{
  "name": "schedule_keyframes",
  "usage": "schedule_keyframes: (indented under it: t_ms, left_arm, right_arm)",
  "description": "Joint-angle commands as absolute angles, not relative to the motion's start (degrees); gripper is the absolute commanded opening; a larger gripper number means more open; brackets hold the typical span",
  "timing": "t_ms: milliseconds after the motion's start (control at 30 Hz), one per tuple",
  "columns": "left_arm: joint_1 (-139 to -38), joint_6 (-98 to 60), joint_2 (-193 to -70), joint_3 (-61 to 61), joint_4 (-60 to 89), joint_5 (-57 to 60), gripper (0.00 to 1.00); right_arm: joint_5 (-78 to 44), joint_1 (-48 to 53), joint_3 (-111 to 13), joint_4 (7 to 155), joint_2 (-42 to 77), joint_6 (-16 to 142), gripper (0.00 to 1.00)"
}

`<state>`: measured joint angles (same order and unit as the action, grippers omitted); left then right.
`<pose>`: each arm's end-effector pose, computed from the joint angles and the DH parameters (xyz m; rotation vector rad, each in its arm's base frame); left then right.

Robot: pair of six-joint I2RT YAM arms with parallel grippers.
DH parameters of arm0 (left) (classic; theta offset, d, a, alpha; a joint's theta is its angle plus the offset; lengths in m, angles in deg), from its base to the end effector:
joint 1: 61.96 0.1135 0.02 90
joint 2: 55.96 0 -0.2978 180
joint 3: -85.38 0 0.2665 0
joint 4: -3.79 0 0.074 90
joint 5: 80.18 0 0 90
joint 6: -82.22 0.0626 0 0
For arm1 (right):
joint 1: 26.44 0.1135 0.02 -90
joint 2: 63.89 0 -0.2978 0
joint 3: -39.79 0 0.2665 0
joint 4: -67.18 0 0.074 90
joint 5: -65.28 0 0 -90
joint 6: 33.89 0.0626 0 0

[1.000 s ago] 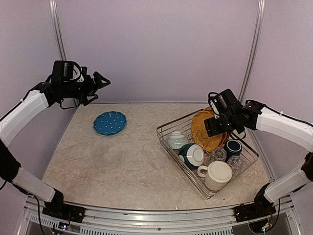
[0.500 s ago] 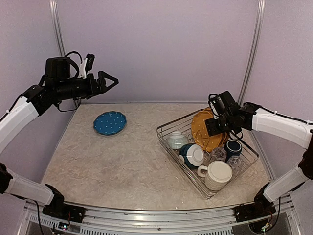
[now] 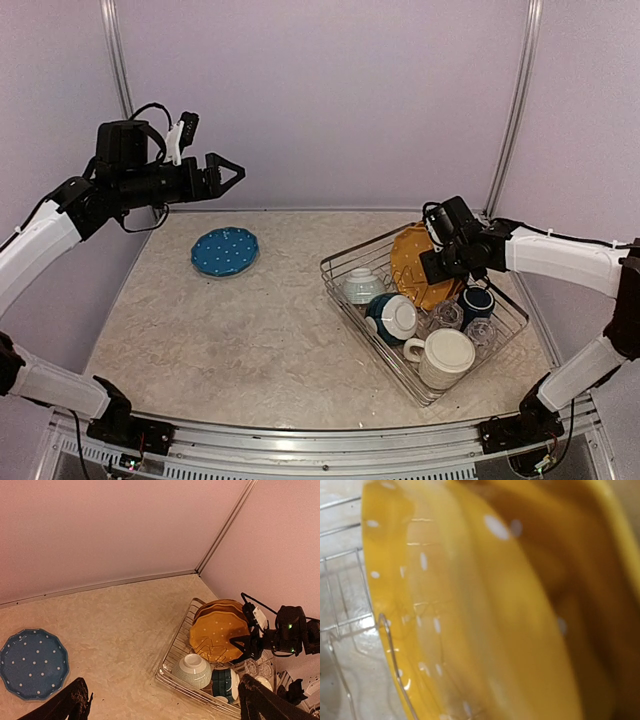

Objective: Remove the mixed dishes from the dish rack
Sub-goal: Grab the plate from the dish rack.

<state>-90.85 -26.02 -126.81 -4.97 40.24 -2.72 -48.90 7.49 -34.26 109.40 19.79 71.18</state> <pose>0.2585 -0.1582 0.4444 0.3348 1.9029 -0.7642 0.2889 0.1635 0.2618 -0.2149 2.3645 -0.1220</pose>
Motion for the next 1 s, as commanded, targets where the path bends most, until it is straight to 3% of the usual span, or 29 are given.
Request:
schedule_keyframes:
  t_ms: [0,200,533,700,967]
  left_arm:
    - [-89.61,-27.59,-126.42,-3.27,37.74,-2.47,0.99]
    - [-86.48,-30.57,-126.63,-2.14,35.89,-4.51,0.99]
    - [-84.81,-32.48,-126.48,-1.58,35.47,-6.08,0.99]
    - [-84.85,-32.58,-126.88,-1.67,35.72,-6.31,0.99]
    - [-84.53,-33.39,-128.26,-2.56,36.79,-8.32,0.99]
  right_arm:
    - [-48.12,6.75,-33.42,106.70,21.54,69.90,0.58]
    - [-48.02,6.78,-34.11,106.52,21.20,69.00,0.45]
    - [-47.65,6.74,-37.95,109.75,18.55,67.73,0.11]
    - [-47.61,6.82,-41.07,112.98,16.98,67.27,0.00]
    - [-45.06,6.87,-44.64,114.72,12.38,67.04,0.00]
